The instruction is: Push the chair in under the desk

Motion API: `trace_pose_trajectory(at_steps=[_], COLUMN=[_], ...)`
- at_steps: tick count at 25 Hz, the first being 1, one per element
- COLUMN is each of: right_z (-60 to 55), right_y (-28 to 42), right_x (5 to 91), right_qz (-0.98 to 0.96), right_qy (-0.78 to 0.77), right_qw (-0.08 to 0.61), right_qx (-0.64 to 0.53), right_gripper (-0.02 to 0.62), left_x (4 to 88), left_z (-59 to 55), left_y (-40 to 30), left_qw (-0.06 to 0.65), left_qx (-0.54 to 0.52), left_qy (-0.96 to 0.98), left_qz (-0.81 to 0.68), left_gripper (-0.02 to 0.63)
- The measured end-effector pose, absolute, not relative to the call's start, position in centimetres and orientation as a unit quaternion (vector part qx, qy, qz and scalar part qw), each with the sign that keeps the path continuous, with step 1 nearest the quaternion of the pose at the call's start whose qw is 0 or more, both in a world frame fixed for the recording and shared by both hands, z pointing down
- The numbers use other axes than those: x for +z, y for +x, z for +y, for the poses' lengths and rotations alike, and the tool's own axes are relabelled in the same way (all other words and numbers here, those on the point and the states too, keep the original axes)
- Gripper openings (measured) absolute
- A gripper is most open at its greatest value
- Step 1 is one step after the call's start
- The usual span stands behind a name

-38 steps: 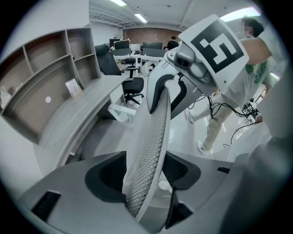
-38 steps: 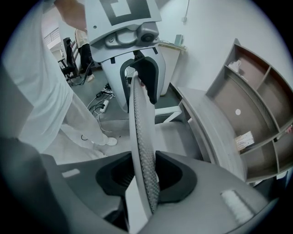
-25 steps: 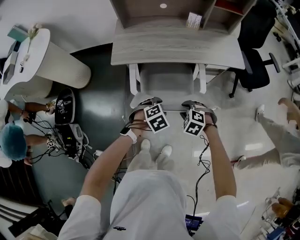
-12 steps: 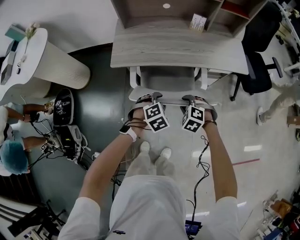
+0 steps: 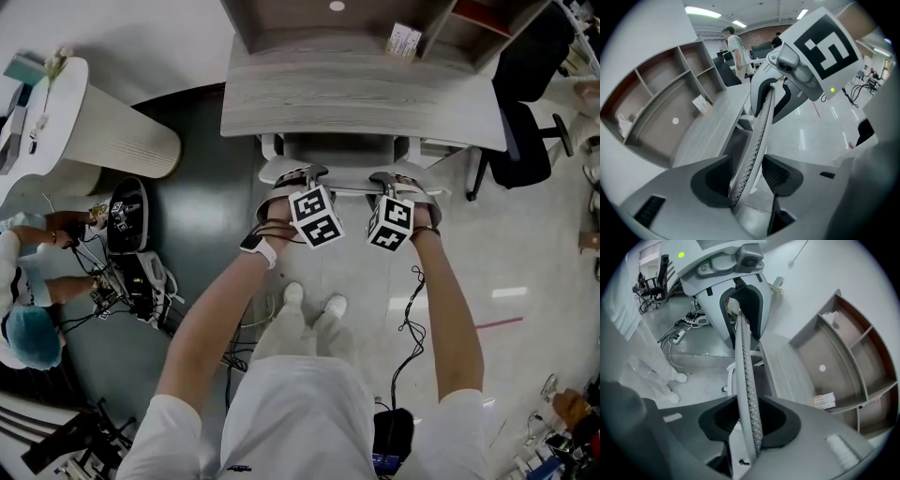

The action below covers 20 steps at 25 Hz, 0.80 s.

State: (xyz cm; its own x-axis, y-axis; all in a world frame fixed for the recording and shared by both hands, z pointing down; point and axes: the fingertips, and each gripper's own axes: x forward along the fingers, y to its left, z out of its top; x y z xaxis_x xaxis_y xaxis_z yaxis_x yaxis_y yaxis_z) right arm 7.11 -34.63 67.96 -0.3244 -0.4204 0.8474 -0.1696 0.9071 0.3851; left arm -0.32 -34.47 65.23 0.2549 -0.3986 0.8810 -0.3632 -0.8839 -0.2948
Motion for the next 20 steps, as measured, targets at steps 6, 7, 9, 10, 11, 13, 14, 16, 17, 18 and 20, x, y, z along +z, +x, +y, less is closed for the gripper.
trace_pose_trajectory(at_steps=[6,7,9,10,11,13,14,16,17,18,20], right_z=[-37.8,-38.3,-39.2,-39.6,-40.0,-40.5,-40.5,-40.5,-40.5,-40.5,-40.7], right_y=[7.1,7.2,7.3,7.3,7.3,7.1,7.0,7.1,7.1,7.1,7.1], right_x=[68.1,68.2,68.2,68.2,68.2,68.3,68.4,68.6,68.7,68.9,69.2], right_qz=[-0.801,-0.800,-0.797,-0.797,-0.797,-0.801,-0.802,-0.799,-0.794,-0.789,-0.782], right_qy=[0.184,0.185,0.186,0.187,0.186,0.177,0.173,0.173,0.176,0.180,0.188], right_qw=[0.555,0.555,0.557,0.557,0.557,0.557,0.557,0.558,0.560,0.562,0.565], right_qx=[-0.128,-0.132,-0.139,-0.141,-0.141,-0.134,-0.131,-0.143,-0.157,-0.171,-0.187], right_gripper=[0.121,0.120,0.118,0.118,0.118,0.115,0.114,0.106,0.096,0.087,0.078], left_x=[65.4,65.4,65.4,65.4,65.4,65.3,65.3,65.3,65.3,65.4,65.4], left_z=[-37.5,-38.0,-38.9,-39.3,-39.7,-40.3,-40.3,-40.2,-40.1,-40.1,-40.0], left_y=[-0.4,-0.4,-0.3,-0.3,-0.3,-0.5,-0.5,-0.5,-0.5,-0.6,-0.7], left_qw=[0.017,0.018,0.019,0.019,0.020,0.015,0.012,0.016,0.020,0.025,0.028], left_qx=[-0.564,-0.565,-0.564,-0.563,-0.563,-0.565,-0.566,-0.567,-0.567,-0.567,-0.567], left_qy=[-0.787,-0.786,-0.785,-0.785,-0.784,-0.783,-0.783,-0.783,-0.782,-0.782,-0.781], left_qz=[0.249,0.251,0.255,0.257,0.259,0.258,0.256,0.256,0.257,0.259,0.261], left_gripper=[0.199,0.199,0.202,0.202,0.205,0.212,0.213,0.213,0.212,0.213,0.213])
